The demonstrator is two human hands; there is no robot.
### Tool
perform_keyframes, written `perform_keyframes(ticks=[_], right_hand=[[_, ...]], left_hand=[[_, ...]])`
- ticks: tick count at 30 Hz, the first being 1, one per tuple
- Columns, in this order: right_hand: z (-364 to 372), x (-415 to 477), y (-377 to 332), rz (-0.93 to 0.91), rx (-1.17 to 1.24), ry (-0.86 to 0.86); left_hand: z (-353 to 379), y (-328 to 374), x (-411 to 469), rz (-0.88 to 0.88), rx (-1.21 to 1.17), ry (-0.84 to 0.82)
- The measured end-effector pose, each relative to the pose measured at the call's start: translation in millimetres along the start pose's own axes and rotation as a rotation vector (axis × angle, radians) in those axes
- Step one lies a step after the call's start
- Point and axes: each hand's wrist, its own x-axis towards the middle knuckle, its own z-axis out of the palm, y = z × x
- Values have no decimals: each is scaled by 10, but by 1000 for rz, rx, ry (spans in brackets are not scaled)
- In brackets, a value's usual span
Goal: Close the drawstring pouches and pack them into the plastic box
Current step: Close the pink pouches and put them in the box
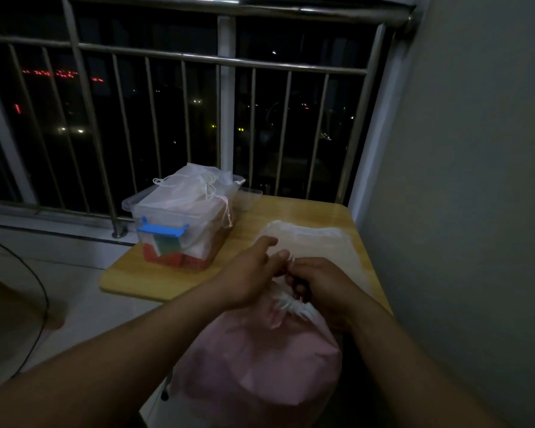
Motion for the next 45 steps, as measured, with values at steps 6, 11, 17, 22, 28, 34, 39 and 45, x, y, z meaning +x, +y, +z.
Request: perform_keyframes(ticks=[6,11,17,22,28,34,39,45], right_hand=[[-54,66,16,30,-83,49],[-107,116,-70,37,-174,74],[-80,69,-54,-8,-277,99],[-85,80,-48,-9,-276,113],[-52,93,-9,-61,-232,173],[-12,68,-14,-145,-187,176],[-10,47,-5,-177,-205,166],[31,46,-11,-245,-249,134]], left_hand=[[85,-199,-28,187,272,49],[31,-240,13,291,420,121],[-91,113,78,-124,7,-102],[-240,132,42,-271,-183,-316],[-95,6,37,-288,-226,-228],[-7,-50,-9,-242,-332,-149],[63,-165,-31,-65,-179,-33],[114,-220,-21,87,105,-41]])
